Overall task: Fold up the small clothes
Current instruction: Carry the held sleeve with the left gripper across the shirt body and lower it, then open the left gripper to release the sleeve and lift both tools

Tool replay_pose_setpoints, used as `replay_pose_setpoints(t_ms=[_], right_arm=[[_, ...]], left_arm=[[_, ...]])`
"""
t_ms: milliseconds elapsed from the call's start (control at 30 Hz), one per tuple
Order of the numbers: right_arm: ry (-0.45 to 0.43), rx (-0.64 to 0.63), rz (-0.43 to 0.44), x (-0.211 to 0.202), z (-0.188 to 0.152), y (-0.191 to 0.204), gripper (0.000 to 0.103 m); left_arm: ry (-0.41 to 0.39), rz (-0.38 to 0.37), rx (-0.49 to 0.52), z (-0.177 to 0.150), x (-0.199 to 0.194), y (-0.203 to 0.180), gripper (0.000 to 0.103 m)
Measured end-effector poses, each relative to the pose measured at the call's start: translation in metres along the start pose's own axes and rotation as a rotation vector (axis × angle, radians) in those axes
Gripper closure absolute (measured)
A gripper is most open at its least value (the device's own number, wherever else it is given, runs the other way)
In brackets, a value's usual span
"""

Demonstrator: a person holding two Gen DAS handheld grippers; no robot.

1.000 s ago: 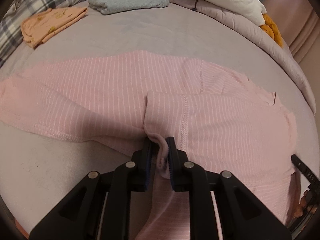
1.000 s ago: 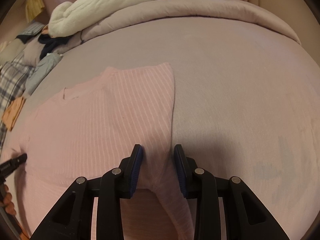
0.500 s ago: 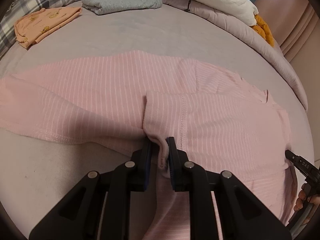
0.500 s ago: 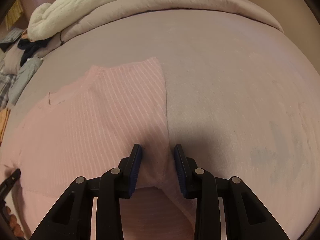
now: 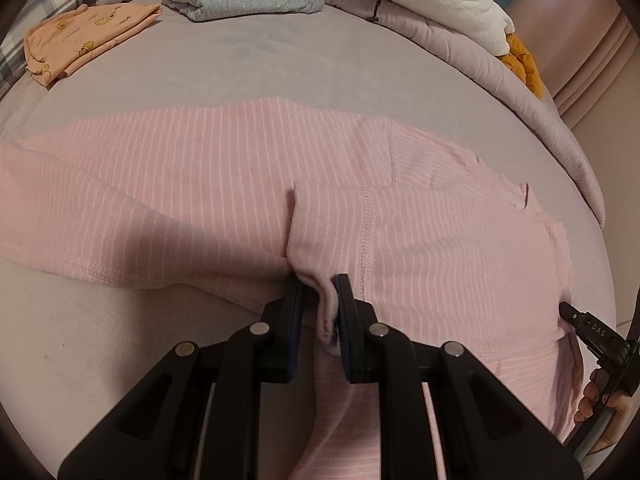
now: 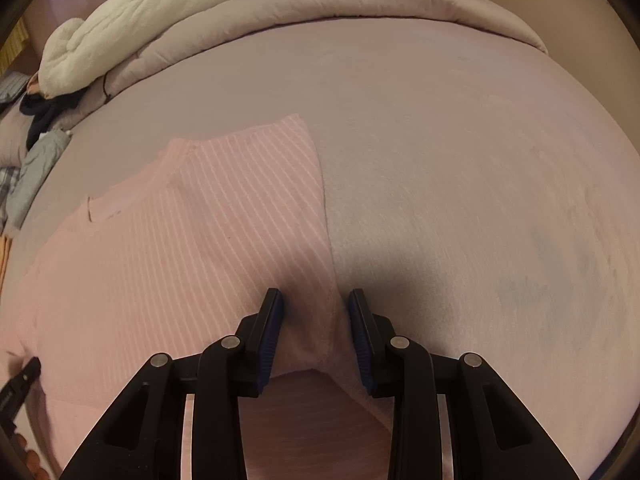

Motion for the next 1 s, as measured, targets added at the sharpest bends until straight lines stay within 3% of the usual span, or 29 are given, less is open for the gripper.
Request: replay_pose_setpoints(t_ms=[533, 800, 900, 933, 1000], right_arm=[[-0.013, -0.006, -0.026, 0.003, 0.0, 0.005, 0.07], [-0.009, -0.004, -0.029, -0.001, 0.002, 0.003, 0.069], [0.002, -0.009, -0.021, -0.011, 0.0, -0.001, 0.061], [-0.003, -0.002, -0.013, -0.016, 0.0, -0.003, 0.056], [-0.045, 0.02, 0.03, -0.035, 0.002, -0.008, 0.044]], left_arm=[[0.001, -0.005, -0.001, 0.0, -0.001, 0.002, 0.086], [0.052, -0.026, -0.074, 0.001, -0.01, 0.002, 0.085], [0.045, -0.009, -0.024, 0.001, -0.03, -0.006, 0.085], [0.019, -0.01, -0.008, 0.002, -0.04, -0.009, 0.081], [-0.037, -0.019, 0.012, 0.006, -0.062, -0.014, 0.061]])
Point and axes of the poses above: each gripper's, at about its wrist camera, not at the fingertips, and x roughly the way its jaws point, y to its left, z to its top, the point moved 10 cm from there along x, roughly the way its jaws point, and after that the axes turned 6 degrees about -z, right-handed, at the moved point
